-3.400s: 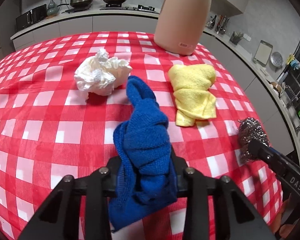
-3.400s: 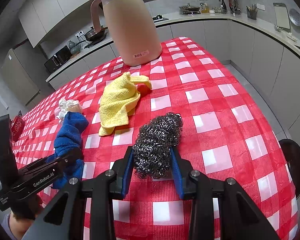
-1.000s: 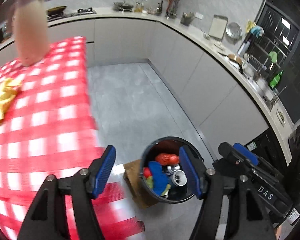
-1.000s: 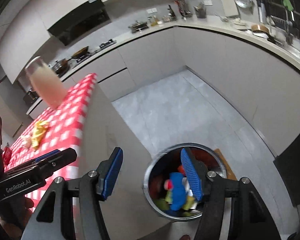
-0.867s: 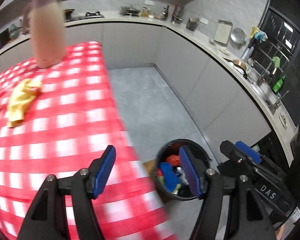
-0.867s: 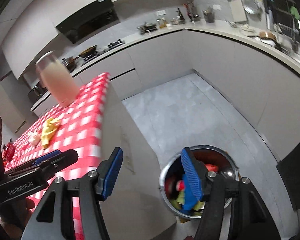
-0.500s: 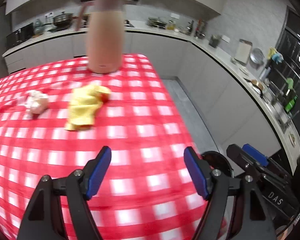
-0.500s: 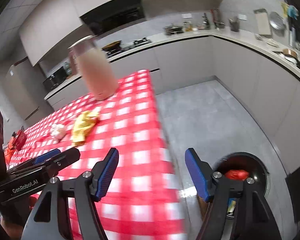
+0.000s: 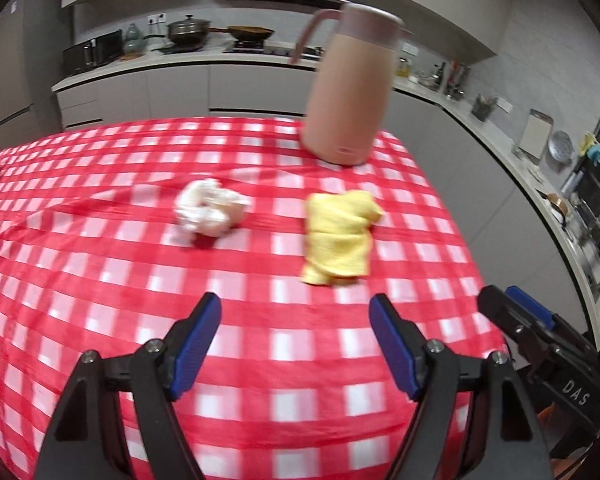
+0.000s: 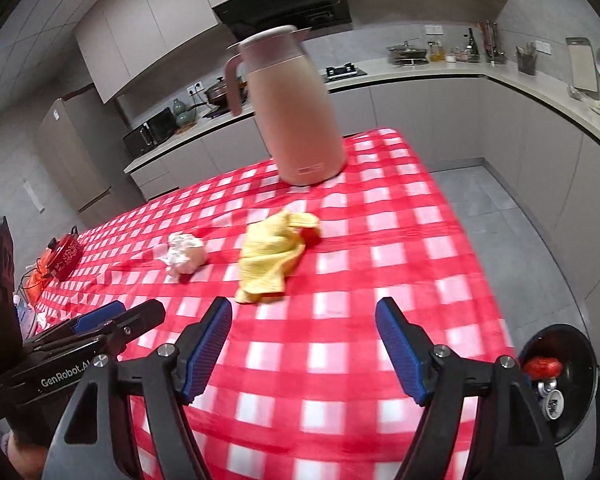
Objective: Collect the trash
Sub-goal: 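Move both tools back over the table toward the tissue and yellow cloth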
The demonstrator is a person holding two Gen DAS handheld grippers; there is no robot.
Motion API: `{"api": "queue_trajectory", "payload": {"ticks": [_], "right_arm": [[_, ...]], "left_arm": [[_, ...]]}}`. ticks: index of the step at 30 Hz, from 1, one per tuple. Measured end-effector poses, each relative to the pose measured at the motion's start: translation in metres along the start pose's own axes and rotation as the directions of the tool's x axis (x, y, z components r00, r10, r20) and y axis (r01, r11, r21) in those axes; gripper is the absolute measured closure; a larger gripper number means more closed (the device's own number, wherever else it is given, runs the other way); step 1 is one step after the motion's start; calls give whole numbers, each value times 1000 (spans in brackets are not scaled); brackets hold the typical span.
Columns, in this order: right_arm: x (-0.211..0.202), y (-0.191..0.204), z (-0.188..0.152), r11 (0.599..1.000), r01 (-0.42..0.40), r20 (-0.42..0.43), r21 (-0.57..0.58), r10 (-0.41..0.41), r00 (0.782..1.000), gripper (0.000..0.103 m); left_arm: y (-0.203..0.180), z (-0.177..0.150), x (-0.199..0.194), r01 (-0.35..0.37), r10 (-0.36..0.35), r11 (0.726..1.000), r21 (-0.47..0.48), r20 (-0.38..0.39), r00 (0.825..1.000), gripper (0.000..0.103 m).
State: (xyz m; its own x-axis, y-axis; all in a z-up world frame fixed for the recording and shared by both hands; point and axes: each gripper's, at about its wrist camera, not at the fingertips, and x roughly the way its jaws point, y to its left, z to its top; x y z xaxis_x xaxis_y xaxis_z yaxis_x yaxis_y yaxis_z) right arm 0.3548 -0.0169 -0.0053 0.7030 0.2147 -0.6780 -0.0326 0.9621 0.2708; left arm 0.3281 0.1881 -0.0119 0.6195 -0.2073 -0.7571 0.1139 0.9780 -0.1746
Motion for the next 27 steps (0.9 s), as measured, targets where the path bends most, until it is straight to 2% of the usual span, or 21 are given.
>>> {"api": "queue_trajectory", "payload": {"ticks": [9, 27], "right_arm": [[29, 38, 18, 1000, 12, -4, -17, -12, 1000, 23], [124, 47, 37, 997, 72, -112, -31, -75, 991, 19]], "left_arm": [[53, 23, 16, -39, 40, 999, -36, 9, 999, 26], [62, 56, 88, -40, 42, 999, 35, -40, 998, 26]]}}
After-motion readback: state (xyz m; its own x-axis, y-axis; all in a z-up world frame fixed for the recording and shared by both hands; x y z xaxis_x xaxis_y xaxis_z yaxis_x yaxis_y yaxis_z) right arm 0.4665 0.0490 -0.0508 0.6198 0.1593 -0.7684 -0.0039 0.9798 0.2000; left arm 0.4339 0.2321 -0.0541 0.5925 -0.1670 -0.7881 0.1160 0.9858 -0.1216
